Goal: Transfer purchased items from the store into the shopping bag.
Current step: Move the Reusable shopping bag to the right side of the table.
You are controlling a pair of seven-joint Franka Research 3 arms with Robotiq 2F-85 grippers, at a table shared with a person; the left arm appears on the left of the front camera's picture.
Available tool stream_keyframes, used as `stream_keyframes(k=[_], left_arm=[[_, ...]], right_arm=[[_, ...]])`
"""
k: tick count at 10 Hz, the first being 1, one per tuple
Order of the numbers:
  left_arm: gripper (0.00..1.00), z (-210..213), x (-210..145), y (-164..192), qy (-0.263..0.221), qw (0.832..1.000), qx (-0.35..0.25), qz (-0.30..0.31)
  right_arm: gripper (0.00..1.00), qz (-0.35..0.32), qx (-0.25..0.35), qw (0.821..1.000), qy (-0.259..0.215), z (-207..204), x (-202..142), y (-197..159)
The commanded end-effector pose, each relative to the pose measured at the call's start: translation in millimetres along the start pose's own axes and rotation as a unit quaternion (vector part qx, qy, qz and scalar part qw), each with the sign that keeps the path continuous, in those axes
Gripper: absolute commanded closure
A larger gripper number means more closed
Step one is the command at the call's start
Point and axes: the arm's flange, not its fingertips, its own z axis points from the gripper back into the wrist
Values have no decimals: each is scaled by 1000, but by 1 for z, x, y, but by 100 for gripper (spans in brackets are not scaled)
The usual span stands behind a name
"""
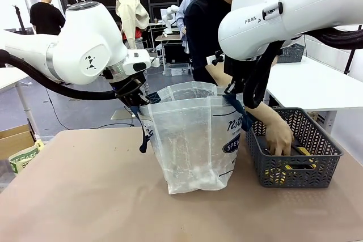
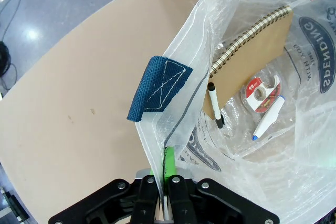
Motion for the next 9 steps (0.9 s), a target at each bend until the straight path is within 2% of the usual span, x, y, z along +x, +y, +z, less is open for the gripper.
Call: stream_keyframes(k=[1,9], left_arm=[[100,-1,-1,1,0,1000,0,4],[100,-1,-1,1,0,1000,0,4]], right_arm=[[100,-1,-1,1000,0,0,-1,-1],[100,-1,-1,1000,0,0,-1,-1]])
